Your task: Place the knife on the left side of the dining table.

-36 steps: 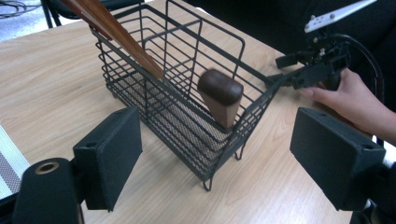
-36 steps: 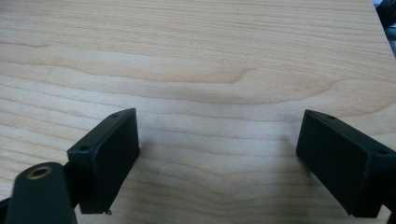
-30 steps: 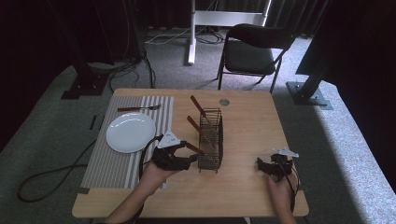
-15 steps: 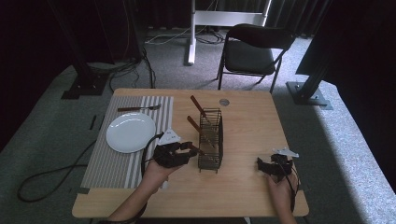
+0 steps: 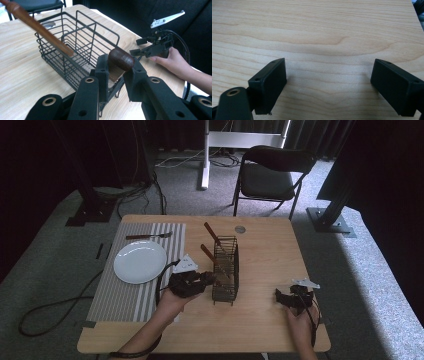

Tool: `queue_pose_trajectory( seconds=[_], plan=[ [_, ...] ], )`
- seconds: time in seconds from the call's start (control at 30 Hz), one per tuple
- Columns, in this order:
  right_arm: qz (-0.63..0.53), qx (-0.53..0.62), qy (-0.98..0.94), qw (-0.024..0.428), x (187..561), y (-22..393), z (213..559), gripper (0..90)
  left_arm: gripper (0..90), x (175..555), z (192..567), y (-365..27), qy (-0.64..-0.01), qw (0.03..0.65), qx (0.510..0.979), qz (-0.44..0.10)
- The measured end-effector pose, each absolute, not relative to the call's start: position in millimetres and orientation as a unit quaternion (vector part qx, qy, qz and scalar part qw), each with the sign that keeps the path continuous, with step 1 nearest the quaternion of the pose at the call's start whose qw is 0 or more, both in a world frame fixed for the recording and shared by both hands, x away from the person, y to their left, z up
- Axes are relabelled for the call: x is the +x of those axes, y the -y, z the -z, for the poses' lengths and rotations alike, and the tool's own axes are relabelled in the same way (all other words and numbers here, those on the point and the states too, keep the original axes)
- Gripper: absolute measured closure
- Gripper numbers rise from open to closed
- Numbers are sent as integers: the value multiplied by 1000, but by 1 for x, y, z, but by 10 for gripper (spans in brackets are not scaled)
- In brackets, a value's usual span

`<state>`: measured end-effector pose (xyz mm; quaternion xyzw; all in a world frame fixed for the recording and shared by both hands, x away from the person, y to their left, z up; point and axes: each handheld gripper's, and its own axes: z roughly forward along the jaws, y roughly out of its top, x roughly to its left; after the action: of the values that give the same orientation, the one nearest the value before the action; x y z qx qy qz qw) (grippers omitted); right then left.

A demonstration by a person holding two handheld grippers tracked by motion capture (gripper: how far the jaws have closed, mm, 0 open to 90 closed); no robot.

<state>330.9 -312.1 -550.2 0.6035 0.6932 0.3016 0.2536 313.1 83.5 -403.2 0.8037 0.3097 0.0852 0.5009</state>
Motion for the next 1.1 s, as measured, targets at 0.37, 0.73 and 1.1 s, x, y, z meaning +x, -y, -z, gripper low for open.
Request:
queue_pose_trajectory(
  seconds=[0.37, 0.73, 1.1],
  plan=[
    [-301, 604, -693, 253, 331, 312, 550, 125, 752, 328, 398, -71, -302, 511, 800, -84],
    [-302, 604, -693, 253, 331, 312, 550, 125, 753, 329, 385, -72, -291, 524, 797, -81],
    [-302, 604, -693, 253, 331, 312, 550, 125, 753, 308, 345, -97, -274, 553, 779, -114]
  ],
)
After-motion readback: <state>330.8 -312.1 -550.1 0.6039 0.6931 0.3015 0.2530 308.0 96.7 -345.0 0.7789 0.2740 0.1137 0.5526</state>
